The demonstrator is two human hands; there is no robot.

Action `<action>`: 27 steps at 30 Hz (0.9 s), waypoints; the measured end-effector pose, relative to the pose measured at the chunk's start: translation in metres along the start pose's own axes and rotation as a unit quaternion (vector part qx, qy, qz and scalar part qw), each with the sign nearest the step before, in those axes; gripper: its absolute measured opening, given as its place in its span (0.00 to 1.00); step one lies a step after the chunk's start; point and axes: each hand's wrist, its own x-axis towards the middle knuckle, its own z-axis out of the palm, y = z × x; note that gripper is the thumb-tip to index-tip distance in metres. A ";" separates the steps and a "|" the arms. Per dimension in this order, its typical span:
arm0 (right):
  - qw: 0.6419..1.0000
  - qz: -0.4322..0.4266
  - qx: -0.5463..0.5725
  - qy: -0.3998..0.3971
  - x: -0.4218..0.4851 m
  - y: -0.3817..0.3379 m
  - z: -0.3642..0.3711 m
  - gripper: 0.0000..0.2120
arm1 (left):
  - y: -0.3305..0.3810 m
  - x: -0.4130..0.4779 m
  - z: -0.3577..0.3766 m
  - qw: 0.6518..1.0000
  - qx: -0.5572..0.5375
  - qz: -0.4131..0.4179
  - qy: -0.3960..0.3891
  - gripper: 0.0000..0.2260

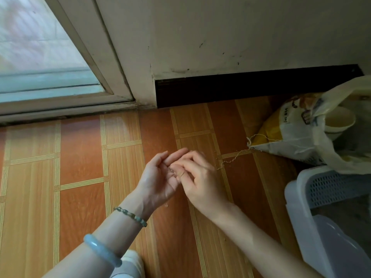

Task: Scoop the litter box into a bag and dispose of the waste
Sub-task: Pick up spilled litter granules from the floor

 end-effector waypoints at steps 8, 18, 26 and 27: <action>0.972 0.193 -0.013 0.137 -0.004 0.050 -0.045 0.12 | -0.005 0.005 -0.001 1.000 -0.005 0.000 0.008 0.22; 0.967 0.202 -0.130 0.085 -0.004 0.095 -0.049 0.09 | -0.010 0.009 -0.003 1.000 0.005 -0.012 0.013 0.22; 0.975 0.152 -0.152 0.051 0.011 0.102 -0.032 0.07 | -0.013 0.013 0.001 1.000 0.016 -0.020 0.015 0.22; 0.975 0.149 -0.156 0.048 0.012 0.102 -0.032 0.06 | -0.014 0.013 0.000 1.000 0.016 -0.021 0.015 0.22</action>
